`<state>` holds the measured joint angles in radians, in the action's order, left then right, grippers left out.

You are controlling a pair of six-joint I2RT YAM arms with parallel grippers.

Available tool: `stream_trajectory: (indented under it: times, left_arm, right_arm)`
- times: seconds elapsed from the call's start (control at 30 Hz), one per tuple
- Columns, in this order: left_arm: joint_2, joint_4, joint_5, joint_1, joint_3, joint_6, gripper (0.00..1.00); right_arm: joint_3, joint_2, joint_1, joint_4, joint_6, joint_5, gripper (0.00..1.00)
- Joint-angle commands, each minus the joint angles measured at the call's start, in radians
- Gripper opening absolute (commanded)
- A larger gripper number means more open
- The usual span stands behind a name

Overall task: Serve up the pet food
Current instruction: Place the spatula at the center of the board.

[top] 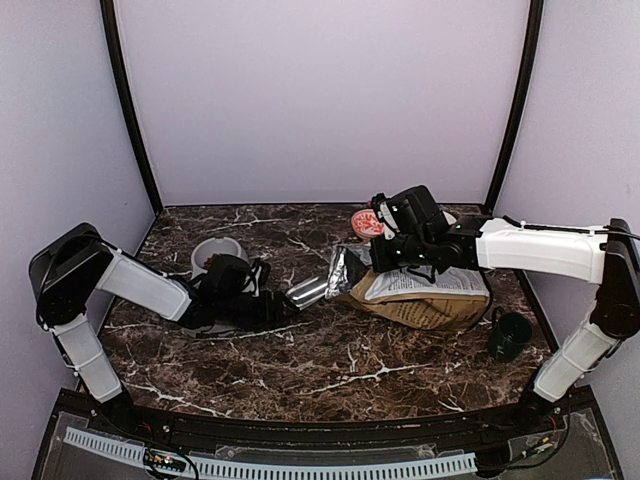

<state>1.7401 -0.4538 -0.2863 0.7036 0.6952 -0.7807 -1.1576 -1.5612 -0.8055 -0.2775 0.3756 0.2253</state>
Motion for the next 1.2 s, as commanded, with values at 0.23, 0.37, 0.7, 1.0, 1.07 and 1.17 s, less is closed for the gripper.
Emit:
stream_trajectory:
  times: [0.23,0.37,0.7,1.0,1.07,1.17]
  left_arm:
    - [-0.113,0.251,0.140,0.074,-0.018,0.099,0.91]
    - [-0.126,0.331,0.190,0.093,0.003,0.134,0.99]
    - [-0.126,0.408,0.248,0.180,0.025,0.200,0.99]
    - [-0.161,0.467,0.318,0.185,0.041,0.205,0.99]
    - [-0.166,0.493,0.331,0.185,0.058,0.211,0.99]
    - [-0.179,0.539,0.349,0.185,0.091,0.230,0.99]
  right_arm:
    - [-0.047,0.036,0.000,0.041,-0.010,0.053,0.00]
    - [-0.041,0.042,-0.002,0.044,-0.008,0.051,0.00]
    - [-0.018,0.067,-0.009,0.046,0.000,0.066,0.00]
    - [-0.012,0.084,-0.016,0.047,0.003,0.070,0.00]
    - [-0.009,0.090,-0.017,0.047,0.002,0.072,0.00]
    - [-0.014,0.098,-0.020,0.043,-0.005,0.068,0.00]
